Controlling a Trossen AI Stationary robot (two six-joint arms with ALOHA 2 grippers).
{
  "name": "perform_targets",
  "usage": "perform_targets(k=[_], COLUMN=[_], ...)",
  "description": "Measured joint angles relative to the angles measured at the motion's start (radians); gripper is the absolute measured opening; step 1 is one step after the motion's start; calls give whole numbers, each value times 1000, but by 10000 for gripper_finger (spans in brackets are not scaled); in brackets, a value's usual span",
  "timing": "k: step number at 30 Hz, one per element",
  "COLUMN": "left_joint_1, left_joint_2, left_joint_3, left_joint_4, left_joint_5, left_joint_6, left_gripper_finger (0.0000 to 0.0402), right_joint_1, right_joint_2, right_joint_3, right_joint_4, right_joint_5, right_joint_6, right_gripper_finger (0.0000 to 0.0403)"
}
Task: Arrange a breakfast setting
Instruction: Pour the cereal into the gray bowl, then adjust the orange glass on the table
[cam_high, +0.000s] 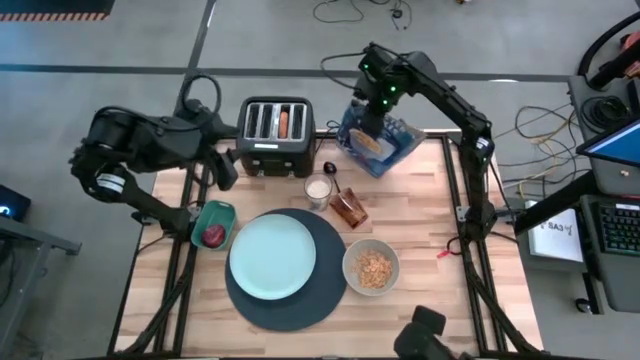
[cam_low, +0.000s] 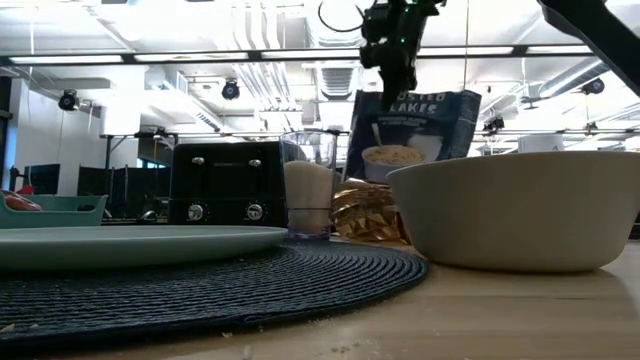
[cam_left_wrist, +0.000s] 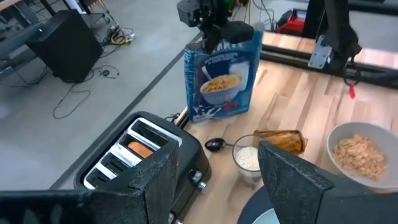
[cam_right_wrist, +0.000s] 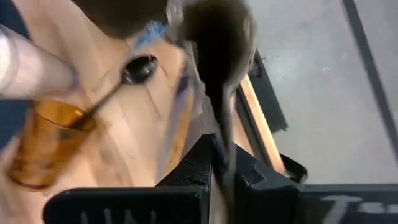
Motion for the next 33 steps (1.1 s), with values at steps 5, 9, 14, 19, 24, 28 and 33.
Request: perform_targets(k=[5, 9, 14, 19, 24, 28, 33], left_joint_1=[0, 0, 0, 1, 2, 17, 38], left_joint_2=[-8, -20, -45, -91, -137, -163, -167], left_joint_3=[-64, -125, -219, -316, -399, -445, -467], left_joint_4=[-3, 4, 38, 95, 161, 202, 240], left_joint_5=[-6, -8, -32, -49, -59, -60, -60], left_joint_6=[5, 6, 5, 11, 13, 13, 14], left_gripper_finger=[201, 201, 201, 201, 201, 201, 201], right_joint_1=[-12, -18, -18, -18, -18, -16, -10], right_joint_2=[18, 25, 19, 5, -24, -63, -118], right_joint_3=[0, -2, -2, -2, -2, -2, -2], right_joint_4=[6, 6, 14, 14, 14, 15, 15], right_joint_5=[53, 96, 102, 102, 99, 99, 55], right_joint_6=[-21, -15, -15, 0, 39, 76, 149], right_gripper_finger=[37, 85, 142, 170, 178, 178, 178])
